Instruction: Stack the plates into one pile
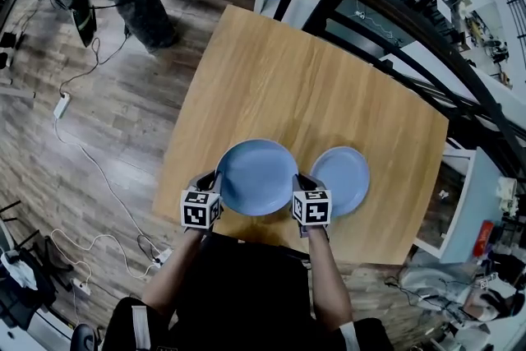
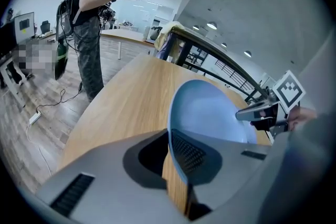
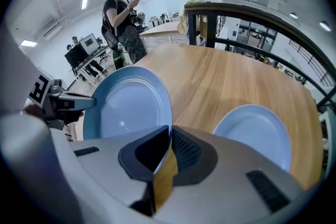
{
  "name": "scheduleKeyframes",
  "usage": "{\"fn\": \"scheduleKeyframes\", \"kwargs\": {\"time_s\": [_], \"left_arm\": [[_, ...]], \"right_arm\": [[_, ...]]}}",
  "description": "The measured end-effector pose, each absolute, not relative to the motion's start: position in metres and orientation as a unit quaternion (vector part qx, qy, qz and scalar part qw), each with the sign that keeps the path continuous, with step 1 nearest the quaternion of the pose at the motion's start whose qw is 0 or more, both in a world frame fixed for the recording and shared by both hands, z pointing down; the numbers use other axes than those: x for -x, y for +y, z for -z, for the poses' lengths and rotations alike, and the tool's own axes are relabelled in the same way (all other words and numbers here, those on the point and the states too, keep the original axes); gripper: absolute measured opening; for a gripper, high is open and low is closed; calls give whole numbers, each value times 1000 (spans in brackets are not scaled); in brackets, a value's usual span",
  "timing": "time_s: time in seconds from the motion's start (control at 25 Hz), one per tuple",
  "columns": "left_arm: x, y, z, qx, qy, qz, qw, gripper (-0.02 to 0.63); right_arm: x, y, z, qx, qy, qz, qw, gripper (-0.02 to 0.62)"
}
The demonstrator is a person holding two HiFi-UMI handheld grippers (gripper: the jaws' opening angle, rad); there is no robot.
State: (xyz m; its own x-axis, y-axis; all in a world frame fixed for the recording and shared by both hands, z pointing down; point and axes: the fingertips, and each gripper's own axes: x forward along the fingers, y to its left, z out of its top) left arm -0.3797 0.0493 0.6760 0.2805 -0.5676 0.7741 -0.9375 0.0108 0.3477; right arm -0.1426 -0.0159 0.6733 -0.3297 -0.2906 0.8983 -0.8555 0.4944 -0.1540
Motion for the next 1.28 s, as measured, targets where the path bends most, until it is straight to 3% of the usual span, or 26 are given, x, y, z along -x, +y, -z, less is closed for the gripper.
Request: {"fn": "scheduleKeyframes", "kwargs": {"time_s": [1.28], "left_arm": [[358,112,-644,-711,-537,-217,397,32]], "right_arm": [[114,85,-646,-423,-741,-338,398,41]]}}
